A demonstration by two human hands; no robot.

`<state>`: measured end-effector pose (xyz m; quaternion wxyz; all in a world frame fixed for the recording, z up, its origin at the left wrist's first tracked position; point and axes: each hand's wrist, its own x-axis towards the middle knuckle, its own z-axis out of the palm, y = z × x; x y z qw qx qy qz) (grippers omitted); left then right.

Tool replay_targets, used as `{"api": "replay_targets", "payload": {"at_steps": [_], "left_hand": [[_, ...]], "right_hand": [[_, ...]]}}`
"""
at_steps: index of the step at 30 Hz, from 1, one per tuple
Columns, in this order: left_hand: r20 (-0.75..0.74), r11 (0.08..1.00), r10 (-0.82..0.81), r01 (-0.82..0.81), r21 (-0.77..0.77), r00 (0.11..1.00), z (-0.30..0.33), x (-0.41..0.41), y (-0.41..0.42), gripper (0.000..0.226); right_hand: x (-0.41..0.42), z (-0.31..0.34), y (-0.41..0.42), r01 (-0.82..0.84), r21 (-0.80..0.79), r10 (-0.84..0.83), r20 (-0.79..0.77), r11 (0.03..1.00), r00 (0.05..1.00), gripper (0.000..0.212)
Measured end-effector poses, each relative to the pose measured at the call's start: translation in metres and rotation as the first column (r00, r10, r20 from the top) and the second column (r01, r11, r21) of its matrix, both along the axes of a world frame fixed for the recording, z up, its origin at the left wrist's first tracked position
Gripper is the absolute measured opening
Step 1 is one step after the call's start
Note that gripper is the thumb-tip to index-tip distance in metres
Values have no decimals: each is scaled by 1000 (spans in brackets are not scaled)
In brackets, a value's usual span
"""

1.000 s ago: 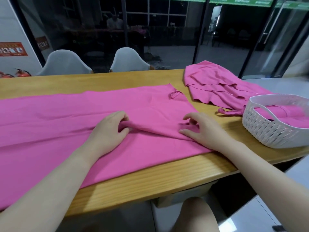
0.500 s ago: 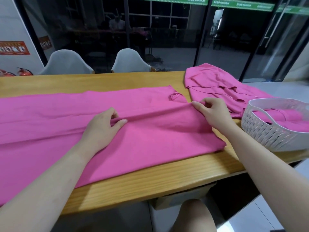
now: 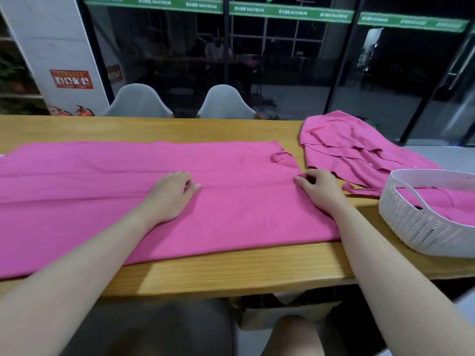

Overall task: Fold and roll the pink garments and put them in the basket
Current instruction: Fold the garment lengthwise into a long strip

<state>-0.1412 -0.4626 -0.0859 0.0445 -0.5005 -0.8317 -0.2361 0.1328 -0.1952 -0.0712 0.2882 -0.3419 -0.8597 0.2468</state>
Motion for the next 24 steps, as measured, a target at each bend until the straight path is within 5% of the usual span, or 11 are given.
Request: {"api": "replay_targets", "payload": {"at_steps": [8, 15, 24], "left_hand": [[-99, 967, 124, -143, -210, 987, 20, 1, -30, 25], [-122, 998, 61, -64, -16, 991, 72, -17, -37, 30], [-104, 1000, -18, 17, -13, 994, 71, -81, 16, 27]], "right_hand": [[-10, 2, -2, 33, 43, -38, 116, 999, 993, 32], [-31, 45, -3, 117, 41, -115, -41, 992, 992, 22], [-92, 49, 34, 213, 298, -261, 133, 931, 956, 21]]}}
